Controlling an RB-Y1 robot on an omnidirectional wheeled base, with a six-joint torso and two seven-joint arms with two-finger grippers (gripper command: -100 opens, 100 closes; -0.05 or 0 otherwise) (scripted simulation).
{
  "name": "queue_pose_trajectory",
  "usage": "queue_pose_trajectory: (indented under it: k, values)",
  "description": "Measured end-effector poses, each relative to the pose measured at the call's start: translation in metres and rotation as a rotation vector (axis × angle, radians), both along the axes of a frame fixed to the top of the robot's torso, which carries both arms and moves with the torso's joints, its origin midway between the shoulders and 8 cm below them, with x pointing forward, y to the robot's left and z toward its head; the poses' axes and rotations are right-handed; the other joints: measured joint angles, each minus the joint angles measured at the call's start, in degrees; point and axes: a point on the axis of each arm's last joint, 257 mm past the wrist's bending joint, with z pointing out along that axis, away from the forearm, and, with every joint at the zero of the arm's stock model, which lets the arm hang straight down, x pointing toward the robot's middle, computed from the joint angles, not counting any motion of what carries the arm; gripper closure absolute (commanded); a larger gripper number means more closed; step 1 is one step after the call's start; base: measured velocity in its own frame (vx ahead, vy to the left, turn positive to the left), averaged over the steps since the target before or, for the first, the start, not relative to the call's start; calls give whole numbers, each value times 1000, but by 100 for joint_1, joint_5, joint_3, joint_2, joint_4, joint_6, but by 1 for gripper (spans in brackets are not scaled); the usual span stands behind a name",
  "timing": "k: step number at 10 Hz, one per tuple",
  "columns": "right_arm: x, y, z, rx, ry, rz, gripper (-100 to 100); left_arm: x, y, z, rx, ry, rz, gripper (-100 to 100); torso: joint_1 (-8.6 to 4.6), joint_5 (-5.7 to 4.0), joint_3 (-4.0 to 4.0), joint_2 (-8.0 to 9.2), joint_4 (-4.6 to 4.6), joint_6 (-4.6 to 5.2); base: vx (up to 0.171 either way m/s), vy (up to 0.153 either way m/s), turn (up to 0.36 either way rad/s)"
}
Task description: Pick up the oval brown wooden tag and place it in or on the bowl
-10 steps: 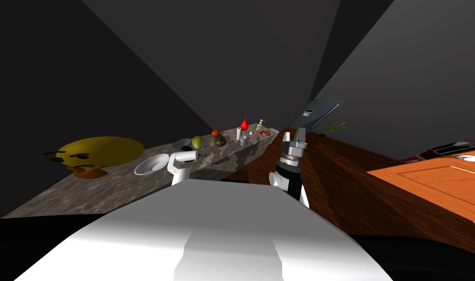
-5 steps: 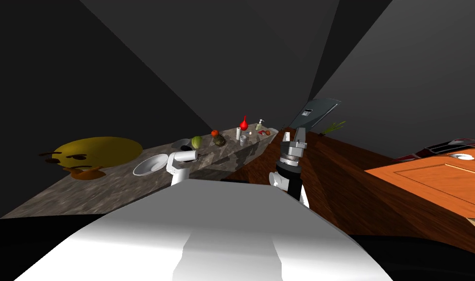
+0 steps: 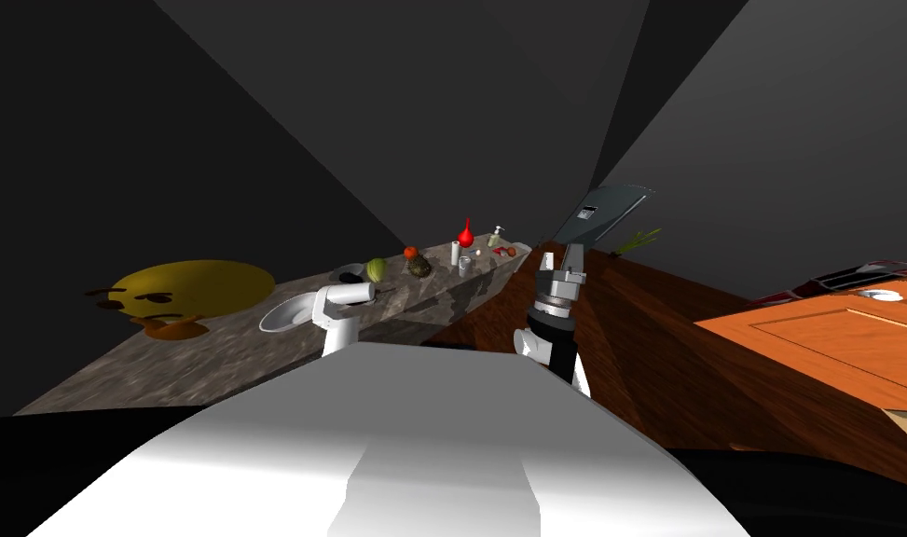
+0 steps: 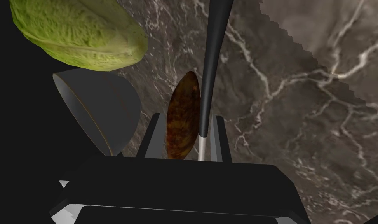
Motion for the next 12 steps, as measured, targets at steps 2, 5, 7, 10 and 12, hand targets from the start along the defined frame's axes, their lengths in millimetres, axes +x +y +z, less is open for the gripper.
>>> queue_pose_trajectory:
  k: [2, 5, 7, 10, 12]
  values:
    - [0, 0, 0, 0, 0, 0, 0, 11, 16, 25, -8, -42, 16, 100, 29, 7, 25, 42, 9, -15, -193, 124, -79]
    - [0, 0, 0, 0, 0, 0, 0, 16, 35, 42, -46, -56, 59, 100, 47, 16, 20, 34, 7, -14, -143, 130, -130]
    - [0, 0, 0, 0, 0, 0, 0, 17, 48, 48, -68, -53, 87, 100, 43, 16, 7, 10, 2, -6, -100, 117, -175]
    - [0, 0, 0, 0, 0, 0, 0, 20, 71, 54, -104, -40, 141, 100, 40, 18, -1, 0, -3, 4, -123, 120, -248]
    - [0, 0, 0, 0, 0, 0, 0, 18, 89, 59, -129, -26, 185, 100, 49, 16, -5, -11, -2, 7, -91, 158, -288]
